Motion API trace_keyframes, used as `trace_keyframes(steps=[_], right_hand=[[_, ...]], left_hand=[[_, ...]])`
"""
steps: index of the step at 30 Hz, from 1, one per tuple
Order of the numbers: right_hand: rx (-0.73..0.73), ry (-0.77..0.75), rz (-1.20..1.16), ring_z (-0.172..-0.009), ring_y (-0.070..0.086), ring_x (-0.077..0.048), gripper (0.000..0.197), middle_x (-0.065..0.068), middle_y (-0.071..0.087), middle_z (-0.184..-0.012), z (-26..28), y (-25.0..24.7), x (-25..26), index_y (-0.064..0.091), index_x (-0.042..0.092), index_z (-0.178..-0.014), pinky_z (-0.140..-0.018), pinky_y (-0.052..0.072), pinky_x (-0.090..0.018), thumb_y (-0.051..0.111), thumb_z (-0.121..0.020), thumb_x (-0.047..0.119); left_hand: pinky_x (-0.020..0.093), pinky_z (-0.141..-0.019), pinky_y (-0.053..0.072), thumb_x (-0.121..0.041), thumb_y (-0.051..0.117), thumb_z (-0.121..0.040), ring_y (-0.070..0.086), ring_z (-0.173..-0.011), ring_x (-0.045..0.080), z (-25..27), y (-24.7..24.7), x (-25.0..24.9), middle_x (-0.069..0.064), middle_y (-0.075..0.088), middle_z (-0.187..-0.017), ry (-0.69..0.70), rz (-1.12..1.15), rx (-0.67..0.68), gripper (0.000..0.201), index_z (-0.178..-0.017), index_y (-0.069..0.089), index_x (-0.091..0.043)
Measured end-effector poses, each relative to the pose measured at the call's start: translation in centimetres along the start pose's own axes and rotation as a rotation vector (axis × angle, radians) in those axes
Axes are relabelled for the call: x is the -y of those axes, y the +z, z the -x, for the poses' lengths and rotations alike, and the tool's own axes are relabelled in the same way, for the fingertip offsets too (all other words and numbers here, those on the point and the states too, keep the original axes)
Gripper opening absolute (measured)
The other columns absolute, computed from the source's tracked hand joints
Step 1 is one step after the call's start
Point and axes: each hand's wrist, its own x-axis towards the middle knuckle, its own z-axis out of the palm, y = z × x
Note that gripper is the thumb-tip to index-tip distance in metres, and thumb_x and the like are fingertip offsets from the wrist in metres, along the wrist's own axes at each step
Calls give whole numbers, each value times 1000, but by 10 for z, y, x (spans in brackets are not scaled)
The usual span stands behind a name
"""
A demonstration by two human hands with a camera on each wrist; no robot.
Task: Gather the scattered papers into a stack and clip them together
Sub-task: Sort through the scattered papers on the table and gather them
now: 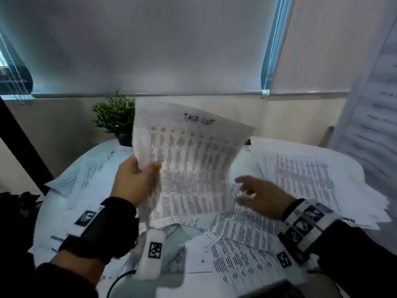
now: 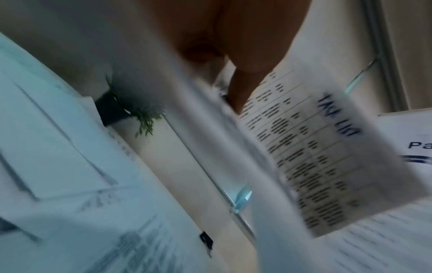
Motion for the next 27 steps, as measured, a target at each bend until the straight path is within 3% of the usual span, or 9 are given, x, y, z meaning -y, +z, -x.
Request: trace_keyframes(steps=[2,7,12,15,18,20,22,25,27], right_hand=[[278,51,374,-136,35,-22,97,-6,30,-152,5,14,1,11,19,-150,-111,32,-36,59,-79,63],[361,75,498,-127,45,-25,93,-7,33,-149,3,37,-3,5,22,-151,-102,44,-41,59,-77,36],[223,27,624,-82,54,-18,13,0,55,-94,3,45,12,51,20,-100,-72,46,-30,43,-91,24],[190,10,606,-67,50,-16,24,-1,57,-82,1,30,30,49,19,-76,-65,45,-30,36,-95,13],[42,-92,546,-79,58,-20,30,-4,60,-92,8,16,63,55,23,-110,-73,50,-33,34,-95,8],[-14,-230,510,-100,61,-24,56,-2,63,-118,22,25,96,38,35,-138,-87,51,-37,34,-92,3],[67,-414,492,-113,58,-26,65,-1,55,-136,33,50,129,29,36,-143,-95,48,-42,35,-90,-1],[294,-662,524,-102,59,-32,59,-8,60,-119,40,98,168,37,25,-140,-81,52,-47,43,-86,1],[421,-757,469,-103,57,-32,49,-9,59,-116,42,121,182,40,22,-136,-80,52,-47,48,-89,10]], left_hand=[[36,-66,50,-16,67,-79,61,-65,24,2,-28,11,4,69,-78,-40,-85,-34,17,-95,64,-18],[49,-84,50,-2,70,-75,62,-84,26,34,-92,34,10,64,-107,-145,-187,-85,51,-119,52,-22],[46,-89,45,10,61,-84,57,-94,24,80,-118,61,2,51,-118,-163,-116,-144,83,-124,34,-57],[49,-104,36,11,56,-86,49,-122,25,98,-127,81,0,52,-131,-250,-77,-38,58,-118,58,-37],[44,-105,38,10,57,-85,49,-127,24,113,-131,94,6,59,-130,-348,31,-15,37,-94,73,-22],[36,-92,50,-1,67,-77,60,-114,19,123,-130,93,0,66,-122,-436,256,-46,22,-90,77,-16],[30,-98,42,-33,71,-76,56,-114,8,129,-130,88,-8,62,-124,-456,308,-89,26,-98,76,-19],[25,-99,29,-55,45,-90,52,-112,17,131,-131,82,8,52,-134,-500,546,-112,43,-103,67,-20],[28,-86,47,-70,70,-61,64,-101,23,133,-131,78,15,57,-129,-538,591,-79,70,-108,65,-17]])
